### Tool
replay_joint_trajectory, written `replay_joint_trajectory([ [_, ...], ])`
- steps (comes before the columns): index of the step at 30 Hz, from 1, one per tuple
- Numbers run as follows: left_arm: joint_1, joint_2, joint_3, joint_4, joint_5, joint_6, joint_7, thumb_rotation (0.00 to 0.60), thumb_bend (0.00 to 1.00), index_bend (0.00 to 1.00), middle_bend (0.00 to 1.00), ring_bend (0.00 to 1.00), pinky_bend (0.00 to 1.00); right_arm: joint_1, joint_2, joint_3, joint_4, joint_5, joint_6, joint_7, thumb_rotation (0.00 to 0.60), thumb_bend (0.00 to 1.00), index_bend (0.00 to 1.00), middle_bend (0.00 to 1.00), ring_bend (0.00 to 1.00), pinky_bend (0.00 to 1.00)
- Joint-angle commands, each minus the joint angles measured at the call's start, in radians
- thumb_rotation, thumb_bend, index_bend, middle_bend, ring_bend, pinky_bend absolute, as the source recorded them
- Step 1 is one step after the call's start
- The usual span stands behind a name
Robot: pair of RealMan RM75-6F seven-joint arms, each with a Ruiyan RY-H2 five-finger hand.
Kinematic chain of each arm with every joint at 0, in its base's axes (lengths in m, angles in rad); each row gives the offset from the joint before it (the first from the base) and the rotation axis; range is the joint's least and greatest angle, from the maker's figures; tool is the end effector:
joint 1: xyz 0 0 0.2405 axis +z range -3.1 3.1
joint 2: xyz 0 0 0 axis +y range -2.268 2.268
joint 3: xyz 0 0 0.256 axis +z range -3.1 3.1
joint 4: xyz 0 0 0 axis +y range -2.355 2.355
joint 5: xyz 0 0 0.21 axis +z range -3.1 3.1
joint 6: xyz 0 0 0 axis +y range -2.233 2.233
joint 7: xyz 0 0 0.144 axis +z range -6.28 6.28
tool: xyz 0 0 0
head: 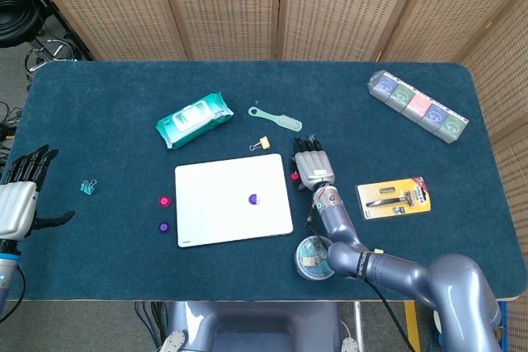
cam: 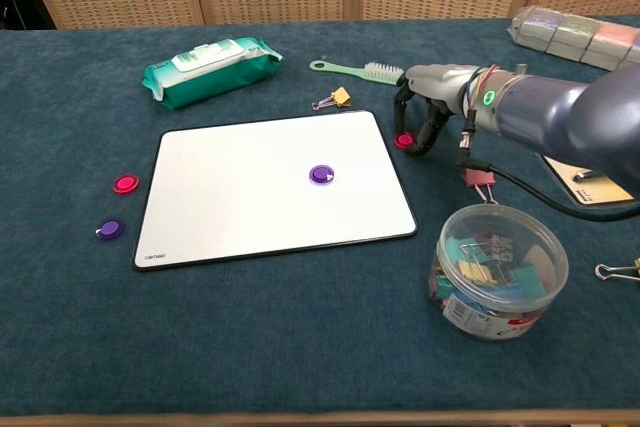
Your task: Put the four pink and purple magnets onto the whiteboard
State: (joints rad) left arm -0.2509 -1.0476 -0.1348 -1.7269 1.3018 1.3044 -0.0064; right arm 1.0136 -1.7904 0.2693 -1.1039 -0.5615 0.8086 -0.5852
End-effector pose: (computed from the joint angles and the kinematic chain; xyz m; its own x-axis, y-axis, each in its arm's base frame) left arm -0.2833 0.2444 0.1678 0.3094 0.0480 0.9497 0.9506 0.0082 -0.3102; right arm -0.1213 -0.4148 -0.0710 0.4500 -0.3741 0.8109 -0.8927 -0.1636 0.4199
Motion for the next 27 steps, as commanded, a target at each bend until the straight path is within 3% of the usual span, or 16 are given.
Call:
replay_joint_trajectory([
  [1,0.000,0.001,0.000,0.000,0.000,-0.001,-0.001,0.600,0.00,0.00,0.00,0.00,0.00,-0.001,0.001,0.002,-0.002,-0.001,0.002,0.003,0.600,0.37,0.53,0.00,0.00,0.00],
  [13,0.002,0.007,0.002,-0.005,0.005,0.000,-0.011,0.600,0.00,0.00,0.00,0.00,0.00,0.000,0.018,0.048,-0.087,-0.071,0.038,0.075,0.600,0.42,0.55,0.00,0.00,0.00],
  [27,0.002,0.016,0.005,-0.006,0.012,-0.005,-0.028,0.600,0.00,0.00,0.00,0.00,0.00,0.089,-0.085,0.081,-0.052,-0.001,0.027,0.026,0.600,0.42,0.55,0.00,0.00,0.00],
])
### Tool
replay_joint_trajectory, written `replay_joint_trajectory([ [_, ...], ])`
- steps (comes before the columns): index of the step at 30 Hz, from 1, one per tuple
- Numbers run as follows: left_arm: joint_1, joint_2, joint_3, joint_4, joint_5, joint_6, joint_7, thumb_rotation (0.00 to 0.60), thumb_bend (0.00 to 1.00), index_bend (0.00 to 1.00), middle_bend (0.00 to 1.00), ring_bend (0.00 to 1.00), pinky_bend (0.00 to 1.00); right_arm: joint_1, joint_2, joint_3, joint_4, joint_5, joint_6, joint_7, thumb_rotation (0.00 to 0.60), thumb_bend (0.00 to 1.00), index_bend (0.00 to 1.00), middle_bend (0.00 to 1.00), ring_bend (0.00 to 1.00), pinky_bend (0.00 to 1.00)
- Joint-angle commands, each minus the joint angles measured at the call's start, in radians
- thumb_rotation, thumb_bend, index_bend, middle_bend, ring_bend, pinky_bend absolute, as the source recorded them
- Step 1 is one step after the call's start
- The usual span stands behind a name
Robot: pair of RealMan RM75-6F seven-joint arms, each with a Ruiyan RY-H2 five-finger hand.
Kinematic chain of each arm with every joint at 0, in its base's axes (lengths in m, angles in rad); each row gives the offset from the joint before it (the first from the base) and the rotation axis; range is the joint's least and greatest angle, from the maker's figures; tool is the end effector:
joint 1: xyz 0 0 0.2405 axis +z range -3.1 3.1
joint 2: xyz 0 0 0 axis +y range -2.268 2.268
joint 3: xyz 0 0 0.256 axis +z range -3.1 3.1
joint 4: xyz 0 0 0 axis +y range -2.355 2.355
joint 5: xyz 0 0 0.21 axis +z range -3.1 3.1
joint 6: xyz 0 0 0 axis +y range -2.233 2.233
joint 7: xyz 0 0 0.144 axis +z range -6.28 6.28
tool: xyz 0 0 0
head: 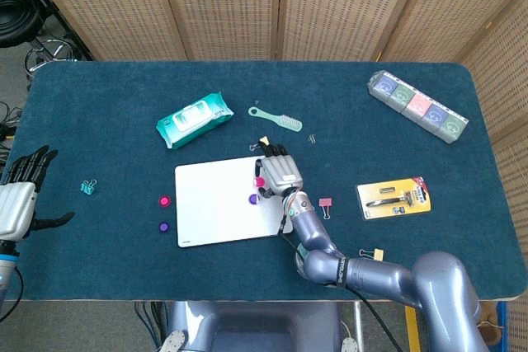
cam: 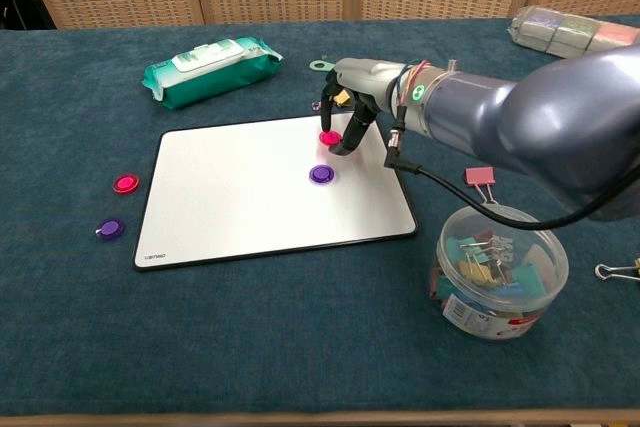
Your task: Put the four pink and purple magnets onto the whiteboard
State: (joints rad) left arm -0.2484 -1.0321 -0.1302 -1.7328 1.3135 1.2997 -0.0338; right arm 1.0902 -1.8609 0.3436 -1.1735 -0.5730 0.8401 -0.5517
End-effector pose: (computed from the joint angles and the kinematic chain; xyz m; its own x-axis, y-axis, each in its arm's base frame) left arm -0.2830 0.2427 0.1705 0.2959 0.0558 0.9536 0.9550 0.0017 -0.2965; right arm -0.0520 -0.3985 -0.0948 0.3421 -0.3876 0.8560 -0.9335 -0.2440 0.2626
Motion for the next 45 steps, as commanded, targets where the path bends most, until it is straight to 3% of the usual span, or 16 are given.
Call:
replay_joint_trajectory([
  [1,0.000,0.001,0.000,0.000,0.000,-0.001,-0.002,0.600,0.00,0.00,0.00,0.00,0.00,0.019,-0.022,0.009,0.028,0.015,-0.006,-0.011,0.600,0.42,0.55,0.00,0.00,0.00],
  [16,0.000,0.008,-0.001,0.001,-0.003,-0.006,-0.018,0.600,0.00,0.00,0.00,0.00,0.00,0.071,-0.091,0.032,0.124,0.060,-0.035,-0.027,0.600,0.42,0.56,0.00,0.00,0.00],
  [19,0.000,0.009,-0.001,0.001,-0.002,-0.006,-0.020,0.600,0.00,0.00,0.00,0.00,0.00,0.074,-0.095,0.036,0.125,0.055,-0.040,-0.020,0.600,0.41,0.41,0.00,0.00,0.00],
  [22,0.000,0.009,-0.001,0.001,-0.002,-0.007,-0.022,0.600,0.00,0.00,0.00,0.00,0.00,0.074,-0.094,0.038,0.121,0.045,-0.045,-0.011,0.600,0.26,0.23,0.00,0.00,0.00],
  [25,0.000,0.010,-0.001,0.002,-0.002,-0.007,-0.023,0.600,0.00,0.00,0.00,0.00,0.00,0.074,-0.086,0.037,0.105,0.031,-0.040,-0.008,0.600,0.11,0.17,0.00,0.00,0.00],
  [28,-0.001,0.011,0.000,0.002,-0.001,-0.009,-0.026,0.600,0.00,0.00,0.00,0.00,0.00,0.066,-0.068,0.037,0.072,0.019,-0.021,-0.005,0.600,0.06,0.16,0.00,0.00,0.00],
  [37,-0.005,0.005,0.002,0.007,-0.006,-0.020,-0.020,0.600,0.00,0.00,0.00,0.00,0.00,0.025,0.012,0.017,-0.043,-0.025,0.035,-0.007,0.600,0.06,0.17,0.00,0.00,0.00],
  [45,-0.014,-0.006,0.008,0.008,-0.008,-0.036,0.001,0.600,0.00,0.00,0.00,0.00,0.00,-0.086,0.155,-0.023,-0.186,-0.141,0.131,0.059,0.600,0.06,0.20,0.00,0.00,0.00],
])
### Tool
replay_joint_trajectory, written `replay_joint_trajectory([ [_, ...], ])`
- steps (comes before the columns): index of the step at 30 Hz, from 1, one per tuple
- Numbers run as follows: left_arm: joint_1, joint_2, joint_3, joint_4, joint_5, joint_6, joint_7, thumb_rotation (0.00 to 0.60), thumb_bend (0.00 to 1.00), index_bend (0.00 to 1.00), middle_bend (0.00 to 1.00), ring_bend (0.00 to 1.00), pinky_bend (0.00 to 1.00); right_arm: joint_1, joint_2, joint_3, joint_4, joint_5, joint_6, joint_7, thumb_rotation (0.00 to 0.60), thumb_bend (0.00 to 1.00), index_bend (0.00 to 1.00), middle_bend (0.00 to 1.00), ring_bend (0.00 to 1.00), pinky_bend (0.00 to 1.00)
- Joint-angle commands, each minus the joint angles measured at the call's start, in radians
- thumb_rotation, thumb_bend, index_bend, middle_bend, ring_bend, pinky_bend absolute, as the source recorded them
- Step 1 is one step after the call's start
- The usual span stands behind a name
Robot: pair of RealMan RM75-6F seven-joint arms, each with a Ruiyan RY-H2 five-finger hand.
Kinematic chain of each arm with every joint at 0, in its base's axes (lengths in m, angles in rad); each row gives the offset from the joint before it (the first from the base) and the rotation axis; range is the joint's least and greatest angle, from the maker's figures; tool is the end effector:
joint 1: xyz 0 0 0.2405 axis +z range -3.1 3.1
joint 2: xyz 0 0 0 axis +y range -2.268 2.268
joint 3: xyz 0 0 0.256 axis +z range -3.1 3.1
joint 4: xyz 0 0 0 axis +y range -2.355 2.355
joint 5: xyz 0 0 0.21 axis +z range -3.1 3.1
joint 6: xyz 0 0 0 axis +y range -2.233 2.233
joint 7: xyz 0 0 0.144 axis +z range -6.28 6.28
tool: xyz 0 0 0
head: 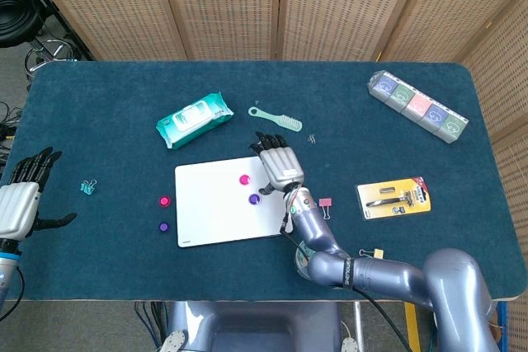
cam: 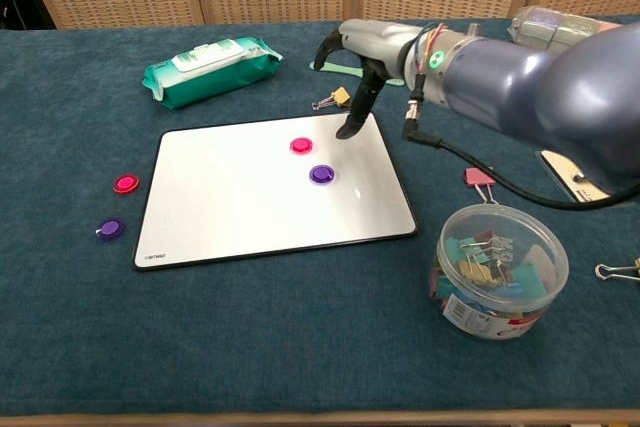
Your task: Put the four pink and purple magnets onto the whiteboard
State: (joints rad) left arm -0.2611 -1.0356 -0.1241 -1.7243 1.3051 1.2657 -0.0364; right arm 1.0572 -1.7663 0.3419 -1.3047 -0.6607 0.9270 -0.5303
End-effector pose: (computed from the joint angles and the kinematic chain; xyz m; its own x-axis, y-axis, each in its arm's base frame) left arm -0.2850 0.2451 0.1653 0.2967 0.0900 0.9507 0.9546 0.0021 -0.2980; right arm -0.0474 -0.3984 -0.0604 0.3430 -0.2951 0.8918 -0.9229 -0.2828 0.2614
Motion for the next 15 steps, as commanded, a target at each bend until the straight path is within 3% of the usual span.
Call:
replay_joint_trajectory([
  [1,-0.002,-0.003,0.003,-0.002,0.002,-0.003,0.006,0.600,0.00,0.00,0.00,0.00,0.00,-0.070,0.081,-0.027,-0.070,-0.070,0.057,0.049,0.600,0.06,0.20,0.00,0.00,0.00],
  [7,-0.006,-0.017,0.010,-0.005,0.007,-0.003,0.037,0.600,0.00,0.00,0.00,0.00,0.00,-0.212,0.240,-0.077,-0.177,-0.207,0.162,0.161,0.600,0.06,0.21,0.00,0.00,0.00],
  [10,-0.015,-0.033,0.019,-0.006,0.007,-0.022,0.062,0.600,0.00,0.00,0.00,0.00,0.00,-0.329,0.358,-0.133,-0.229,-0.277,0.251,0.221,0.600,0.06,0.21,0.00,0.00,0.00],
  [15,-0.035,-0.060,0.021,0.004,-0.010,-0.054,0.091,0.600,0.00,0.00,0.00,0.00,0.00,-0.444,0.455,-0.198,-0.239,-0.369,0.302,0.315,0.600,0.06,0.21,0.00,0.00,0.00],
])
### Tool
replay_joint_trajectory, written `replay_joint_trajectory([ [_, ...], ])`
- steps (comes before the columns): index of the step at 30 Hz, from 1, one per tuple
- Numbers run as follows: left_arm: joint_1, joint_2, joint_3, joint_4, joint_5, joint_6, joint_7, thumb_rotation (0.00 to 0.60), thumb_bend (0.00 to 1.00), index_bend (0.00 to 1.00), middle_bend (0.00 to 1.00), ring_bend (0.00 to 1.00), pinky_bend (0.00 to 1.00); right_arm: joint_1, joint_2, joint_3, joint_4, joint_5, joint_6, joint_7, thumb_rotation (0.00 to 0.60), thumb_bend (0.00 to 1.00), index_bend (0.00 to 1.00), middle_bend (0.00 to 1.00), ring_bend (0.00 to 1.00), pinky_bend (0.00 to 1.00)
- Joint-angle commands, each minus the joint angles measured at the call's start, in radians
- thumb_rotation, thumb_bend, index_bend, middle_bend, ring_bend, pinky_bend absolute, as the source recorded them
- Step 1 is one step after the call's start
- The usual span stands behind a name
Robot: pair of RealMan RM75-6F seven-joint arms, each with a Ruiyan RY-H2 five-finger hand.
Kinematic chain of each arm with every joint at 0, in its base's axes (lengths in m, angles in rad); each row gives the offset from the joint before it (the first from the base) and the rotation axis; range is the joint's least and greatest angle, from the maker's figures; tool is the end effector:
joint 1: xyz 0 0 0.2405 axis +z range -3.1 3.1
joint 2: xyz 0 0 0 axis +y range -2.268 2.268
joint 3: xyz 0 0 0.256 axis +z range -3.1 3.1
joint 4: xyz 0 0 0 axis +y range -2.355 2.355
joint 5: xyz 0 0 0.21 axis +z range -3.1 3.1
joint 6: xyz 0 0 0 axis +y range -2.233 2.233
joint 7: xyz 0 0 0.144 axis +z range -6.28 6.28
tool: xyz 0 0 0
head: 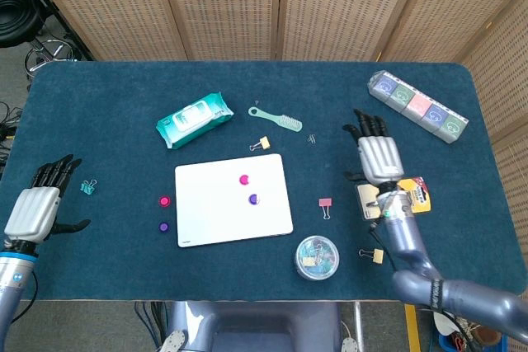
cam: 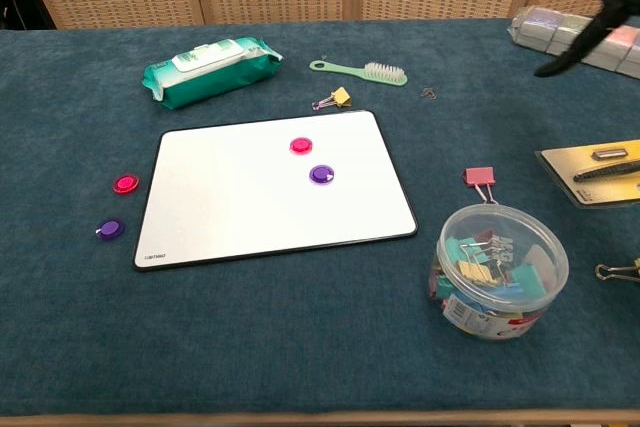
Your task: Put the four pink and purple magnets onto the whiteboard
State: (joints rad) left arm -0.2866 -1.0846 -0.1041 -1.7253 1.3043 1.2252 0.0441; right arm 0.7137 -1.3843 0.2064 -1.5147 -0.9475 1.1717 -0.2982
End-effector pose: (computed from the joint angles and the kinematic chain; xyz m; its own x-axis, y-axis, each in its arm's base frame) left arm -0.2792 0.2461 0.1403 0.3328 0.1526 0.9305 0.9427 -0.0317 -0.3320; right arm -0.1874 -0.3725 0.0755 0.3722 -0.0522 0.9267 -0.9243 -0.1119 0.3649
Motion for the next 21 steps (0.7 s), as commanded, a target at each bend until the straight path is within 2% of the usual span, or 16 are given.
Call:
replay_joint_trajectory([
  [1,-0.015,-0.018,0.001,0.007,-0.015,-0.024,0.017,0.600,0.00,0.00,0.00,0.00,0.00,-0.122,0.086,-0.073,-0.028,-0.088,0.065,0.097,0.600,0.06,0.21,0.00,0.00,0.00],
  [6,-0.050,-0.064,-0.006,0.022,-0.045,-0.069,0.052,0.600,0.00,0.00,0.00,0.00,0.00,-0.202,0.150,-0.106,-0.063,-0.099,0.080,0.142,0.600,0.05,0.20,0.00,0.00,0.00],
  [12,-0.105,-0.120,-0.018,0.044,-0.097,-0.141,0.107,0.600,0.05,0.00,0.00,0.00,0.00,-0.299,0.192,-0.140,-0.110,-0.140,0.152,0.181,0.600,0.05,0.20,0.00,0.00,0.00],
  [16,-0.150,-0.171,-0.037,0.085,-0.153,-0.190,0.137,0.600,0.09,0.08,0.00,0.00,0.00,-0.370,0.220,-0.163,-0.156,-0.186,0.210,0.214,0.600,0.05,0.20,0.00,0.00,0.00],
  [21,-0.183,-0.213,-0.043,0.118,-0.201,-0.229,0.163,0.600,0.15,0.15,0.00,0.00,0.00,-0.412,0.234,-0.165,-0.178,-0.216,0.236,0.244,0.600,0.05,0.21,0.00,0.00,0.00],
])
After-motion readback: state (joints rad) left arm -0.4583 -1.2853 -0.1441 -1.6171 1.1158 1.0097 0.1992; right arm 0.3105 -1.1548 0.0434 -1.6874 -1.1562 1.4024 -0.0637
